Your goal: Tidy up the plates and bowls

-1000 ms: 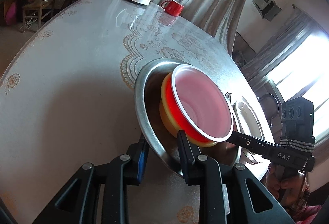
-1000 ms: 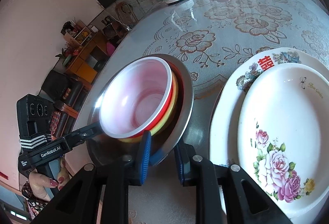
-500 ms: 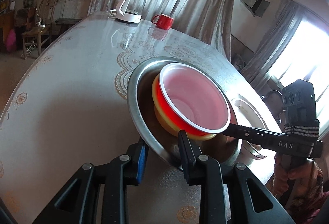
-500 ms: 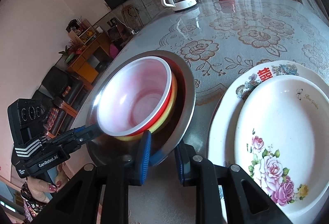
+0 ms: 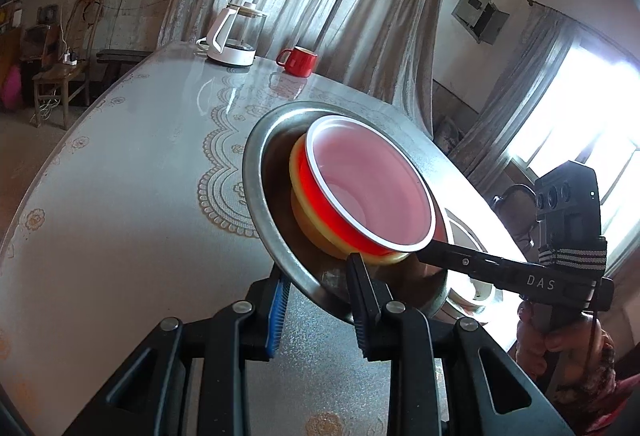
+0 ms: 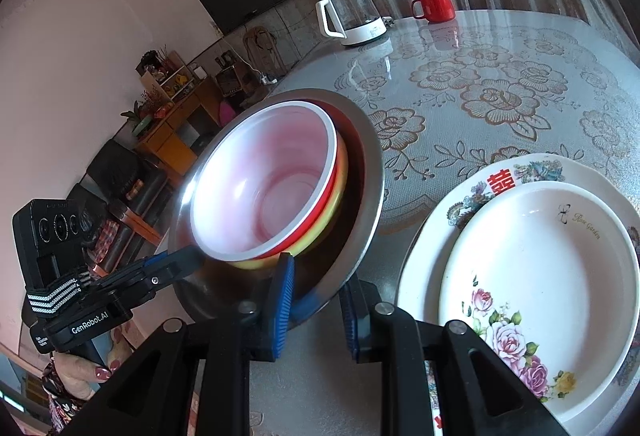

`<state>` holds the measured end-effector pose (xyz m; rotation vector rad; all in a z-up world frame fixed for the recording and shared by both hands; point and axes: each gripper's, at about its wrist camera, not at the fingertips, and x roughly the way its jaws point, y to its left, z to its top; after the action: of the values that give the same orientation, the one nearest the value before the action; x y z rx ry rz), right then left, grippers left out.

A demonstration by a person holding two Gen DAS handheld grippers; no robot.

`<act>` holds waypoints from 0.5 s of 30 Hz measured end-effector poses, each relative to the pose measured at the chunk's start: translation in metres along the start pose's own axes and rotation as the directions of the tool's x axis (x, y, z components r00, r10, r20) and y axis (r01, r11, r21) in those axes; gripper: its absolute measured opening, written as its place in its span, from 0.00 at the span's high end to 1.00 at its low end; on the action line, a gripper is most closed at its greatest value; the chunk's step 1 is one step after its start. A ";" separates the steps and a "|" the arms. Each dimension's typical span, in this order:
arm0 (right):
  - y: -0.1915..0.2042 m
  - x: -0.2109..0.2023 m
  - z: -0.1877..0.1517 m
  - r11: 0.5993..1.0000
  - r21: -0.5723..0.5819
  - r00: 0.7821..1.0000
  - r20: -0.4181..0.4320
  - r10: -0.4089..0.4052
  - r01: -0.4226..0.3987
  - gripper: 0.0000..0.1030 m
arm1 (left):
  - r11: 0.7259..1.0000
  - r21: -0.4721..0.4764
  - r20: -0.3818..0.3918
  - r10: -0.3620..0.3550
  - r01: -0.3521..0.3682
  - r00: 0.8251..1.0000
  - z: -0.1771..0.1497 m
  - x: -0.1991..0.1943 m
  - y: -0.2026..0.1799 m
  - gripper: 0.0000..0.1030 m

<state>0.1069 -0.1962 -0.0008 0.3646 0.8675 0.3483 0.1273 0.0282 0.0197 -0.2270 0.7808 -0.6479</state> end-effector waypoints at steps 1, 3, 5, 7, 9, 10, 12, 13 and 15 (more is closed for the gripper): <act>-0.001 -0.003 0.001 1.000 0.002 1.000 0.006 0.000 0.000 0.79 | 1.000 0.004 0.002 -0.004 0.004 1.000 0.002 0.000 -0.002 0.73; -0.004 -0.009 0.002 1.000 0.006 1.000 0.016 0.000 0.000 0.79 | 1.000 0.014 0.007 -0.011 0.011 1.000 0.006 0.001 -0.009 0.73; -0.006 -0.015 0.003 1.000 0.012 1.000 0.027 -0.001 0.001 0.79 | 0.999 0.025 0.009 -0.020 0.019 1.000 0.009 0.002 -0.015 0.73; -0.010 -0.021 0.003 1.000 0.021 0.999 0.038 -0.005 0.004 0.80 | 0.999 0.034 0.010 -0.031 0.030 0.999 0.011 0.003 -0.021 0.73; -0.013 -0.029 0.003 1.000 0.028 0.999 0.052 -0.010 0.008 0.79 | 0.998 0.043 0.016 -0.044 0.043 0.999 0.014 0.005 -0.029 0.73; -0.015 -0.033 0.002 0.999 0.035 0.998 0.059 -0.011 0.009 0.80 | 0.998 0.048 0.015 -0.052 0.051 0.999 0.016 0.006 -0.033 0.73; -0.020 -0.042 0.002 0.999 0.045 0.997 0.073 -0.017 0.014 0.80 | 0.996 0.062 0.014 -0.068 0.067 0.998 0.018 0.008 -0.042 0.73; -0.023 -0.047 0.002 0.999 0.050 0.997 0.080 -0.023 0.019 0.80 | 0.995 0.069 0.013 -0.077 0.076 0.997 0.020 0.010 -0.047 0.73; -0.028 -0.057 0.002 0.998 0.060 0.995 0.094 -0.032 0.027 0.80 | 0.992 0.085 0.007 -0.096 0.095 0.995 0.022 0.014 -0.056 0.73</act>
<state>0.0786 -0.2462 0.0263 0.4194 0.7907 0.2761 0.1247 -0.0258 0.0503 -0.1915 0.7341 -0.7680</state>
